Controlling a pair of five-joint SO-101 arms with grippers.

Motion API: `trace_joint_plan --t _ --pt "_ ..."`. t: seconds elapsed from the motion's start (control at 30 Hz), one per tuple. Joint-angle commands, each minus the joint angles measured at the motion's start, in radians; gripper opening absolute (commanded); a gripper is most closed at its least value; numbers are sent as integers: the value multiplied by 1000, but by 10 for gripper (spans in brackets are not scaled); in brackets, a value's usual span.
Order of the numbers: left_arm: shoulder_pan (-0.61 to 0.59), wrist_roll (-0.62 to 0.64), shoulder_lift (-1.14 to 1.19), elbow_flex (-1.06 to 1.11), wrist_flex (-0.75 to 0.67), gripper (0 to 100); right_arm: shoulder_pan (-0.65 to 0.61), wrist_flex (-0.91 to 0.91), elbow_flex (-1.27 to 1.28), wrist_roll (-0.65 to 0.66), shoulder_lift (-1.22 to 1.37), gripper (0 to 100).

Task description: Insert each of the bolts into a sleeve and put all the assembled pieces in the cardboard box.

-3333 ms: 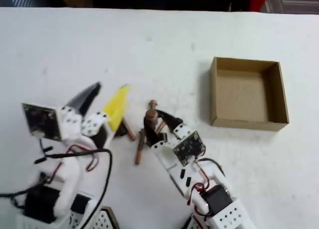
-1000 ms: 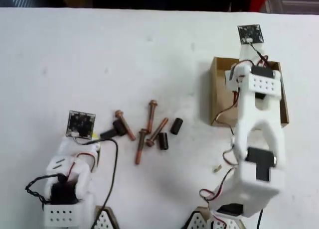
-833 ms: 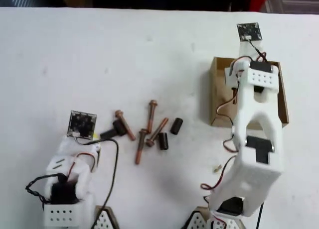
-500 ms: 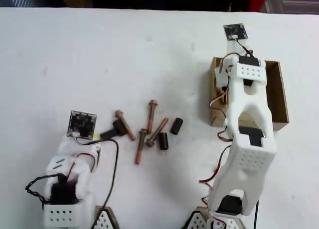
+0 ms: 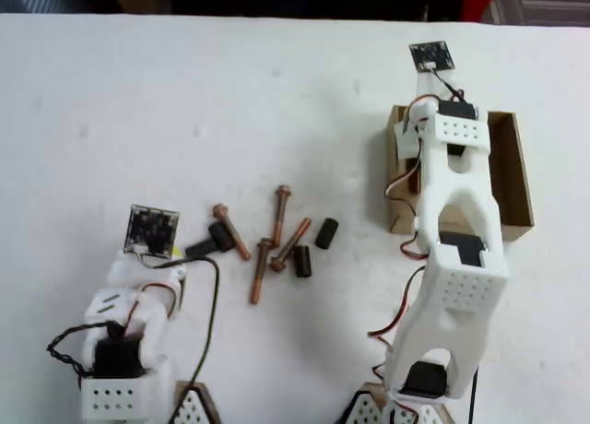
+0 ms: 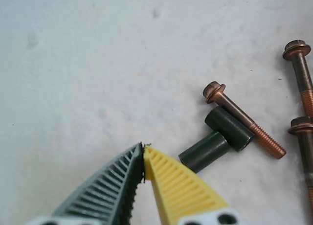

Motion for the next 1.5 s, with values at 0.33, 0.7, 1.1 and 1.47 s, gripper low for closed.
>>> trace_joint_plan --t 0.33,0.7,1.1,1.47 --pt "-7 -9 -8 -2 -23 22 -90 249 -38 5 -461 141" --pt "-8 -9 -8 -2 -28 21 -262 533 -37 3 -835 89" --pt "-8 -9 -8 -2 -28 21 -318 481 419 -222 -1033 57" --pt "-8 -9 -8 -2 -28 21 -438 137 887 -404 -1087 57"
